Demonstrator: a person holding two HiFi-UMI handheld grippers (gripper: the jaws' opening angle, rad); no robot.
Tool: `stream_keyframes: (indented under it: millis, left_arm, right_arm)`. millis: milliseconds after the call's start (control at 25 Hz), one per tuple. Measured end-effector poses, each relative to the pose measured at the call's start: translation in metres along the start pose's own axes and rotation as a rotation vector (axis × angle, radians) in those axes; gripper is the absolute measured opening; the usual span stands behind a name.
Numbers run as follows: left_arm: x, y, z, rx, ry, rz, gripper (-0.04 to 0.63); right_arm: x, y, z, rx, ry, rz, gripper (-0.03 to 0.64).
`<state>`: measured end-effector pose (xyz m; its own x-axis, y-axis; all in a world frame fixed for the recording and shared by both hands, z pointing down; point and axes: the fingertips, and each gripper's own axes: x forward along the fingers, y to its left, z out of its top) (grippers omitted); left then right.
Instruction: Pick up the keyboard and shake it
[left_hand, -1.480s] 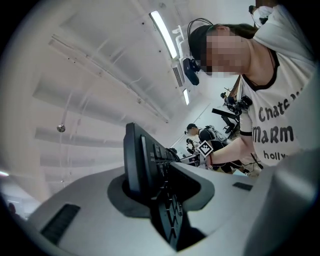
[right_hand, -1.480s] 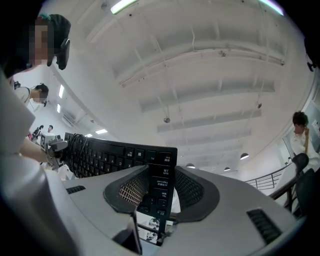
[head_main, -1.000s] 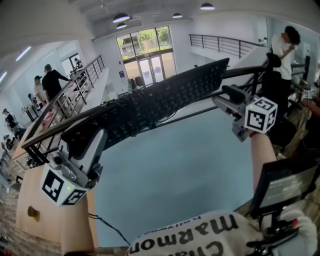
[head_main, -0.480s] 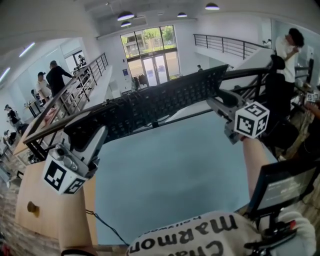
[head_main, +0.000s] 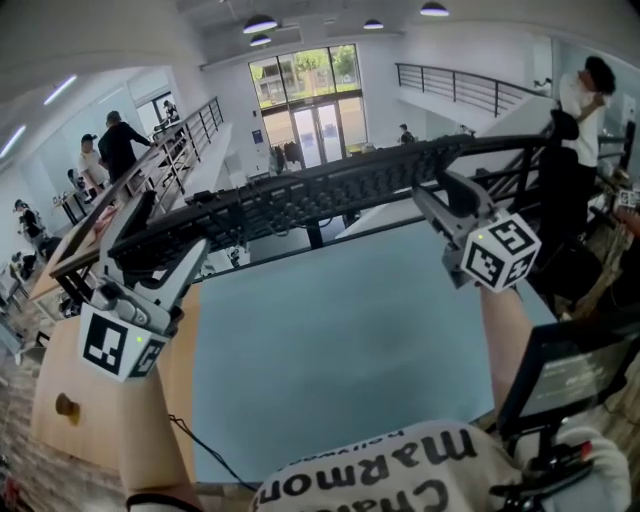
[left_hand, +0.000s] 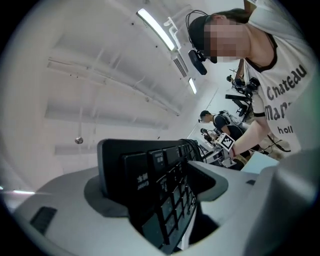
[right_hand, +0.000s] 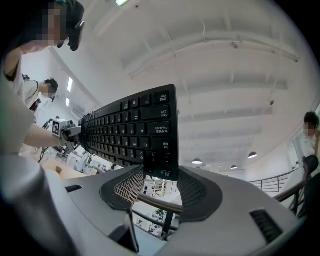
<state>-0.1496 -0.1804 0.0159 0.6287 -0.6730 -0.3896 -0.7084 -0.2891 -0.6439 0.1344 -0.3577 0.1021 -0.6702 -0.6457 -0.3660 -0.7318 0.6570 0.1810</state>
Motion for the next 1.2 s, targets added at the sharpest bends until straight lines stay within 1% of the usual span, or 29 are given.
stream_keyframes:
  millis: [120, 320, 440, 520, 560, 680, 840, 880, 1040, 1200]
  left_arm:
    - [-0.004, 0.005, 0.001, 0.004, 0.005, 0.029, 0.350]
    - [-0.002, 0.012, -0.007, -0.045, 0.026, 0.050, 0.370]
    - [0.002, 0.015, -0.017, -0.089, 0.057, 0.051, 0.371]
    - [0.000, 0.013, -0.015, -0.081, 0.050, 0.054, 0.373]
    - [-0.002, 0.014, -0.014, -0.081, 0.043, 0.057, 0.390]
    - [-0.017, 0.019, -0.017, -0.088, 0.033, 0.063, 0.402]
    - [-0.020, 0.017, -0.033, -0.152, 0.063, 0.064, 0.408]
    - [-0.020, 0.014, -0.035, -0.157, 0.069, 0.064, 0.407]
    - [-0.033, 0.007, -0.037, -0.132, 0.086, 0.044, 0.407]
    - [-0.045, -0.004, -0.056, -0.175, 0.121, 0.061, 0.406]
  right_arm:
    - [0.001, 0.003, 0.007, -0.015, -0.019, -0.007, 0.227]
    - [0.003, 0.004, 0.007, -0.028, -0.015, -0.034, 0.229]
    - [0.006, 0.001, 0.001, -0.019, 0.017, -0.039, 0.229]
    - [0.004, 0.004, -0.002, -0.008, 0.026, -0.034, 0.229]
    - [0.004, 0.007, -0.005, -0.005, 0.028, -0.032, 0.229]
    - [0.008, 0.024, -0.016, 0.006, 0.032, -0.029, 0.229]
    - [0.005, 0.027, -0.029, 0.015, 0.054, -0.023, 0.229]
    - [0.004, 0.026, -0.032, 0.021, 0.060, -0.020, 0.229]
    - [0.009, 0.037, -0.046, 0.060, 0.079, -0.014, 0.229]
    - [0.000, 0.045, -0.069, 0.072, 0.112, -0.004, 0.229]
